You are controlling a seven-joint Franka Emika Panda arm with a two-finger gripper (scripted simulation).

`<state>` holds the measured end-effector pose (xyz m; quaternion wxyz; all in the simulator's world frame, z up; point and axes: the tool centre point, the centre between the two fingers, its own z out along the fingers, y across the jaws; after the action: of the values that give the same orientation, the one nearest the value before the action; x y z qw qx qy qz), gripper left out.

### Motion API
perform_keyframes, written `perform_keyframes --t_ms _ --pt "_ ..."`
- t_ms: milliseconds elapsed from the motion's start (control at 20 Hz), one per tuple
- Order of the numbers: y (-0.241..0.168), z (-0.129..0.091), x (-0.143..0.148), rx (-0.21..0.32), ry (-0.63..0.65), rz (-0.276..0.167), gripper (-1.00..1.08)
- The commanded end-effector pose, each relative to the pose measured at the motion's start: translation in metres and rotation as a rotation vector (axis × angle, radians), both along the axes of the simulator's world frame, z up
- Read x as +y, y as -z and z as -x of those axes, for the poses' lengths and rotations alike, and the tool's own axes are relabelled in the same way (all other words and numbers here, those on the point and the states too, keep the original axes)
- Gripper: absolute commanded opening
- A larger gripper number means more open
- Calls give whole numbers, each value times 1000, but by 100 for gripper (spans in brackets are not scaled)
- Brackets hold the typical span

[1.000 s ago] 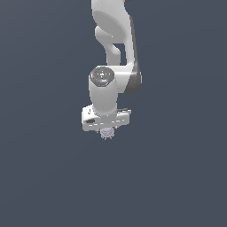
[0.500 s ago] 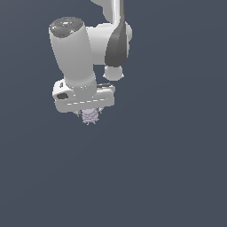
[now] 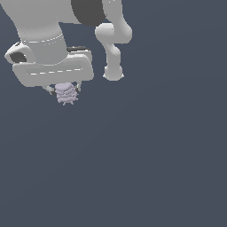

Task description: Pick up the object and move it to a goal position.

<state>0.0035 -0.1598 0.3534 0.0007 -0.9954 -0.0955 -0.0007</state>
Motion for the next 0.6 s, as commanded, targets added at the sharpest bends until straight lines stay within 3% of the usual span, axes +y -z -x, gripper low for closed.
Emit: perform_keyframes --t_ms 0,550 --pt "-25 3 -15 1 -1 0 -100" --pt "-102 6 -62 1 -1 1 -100"
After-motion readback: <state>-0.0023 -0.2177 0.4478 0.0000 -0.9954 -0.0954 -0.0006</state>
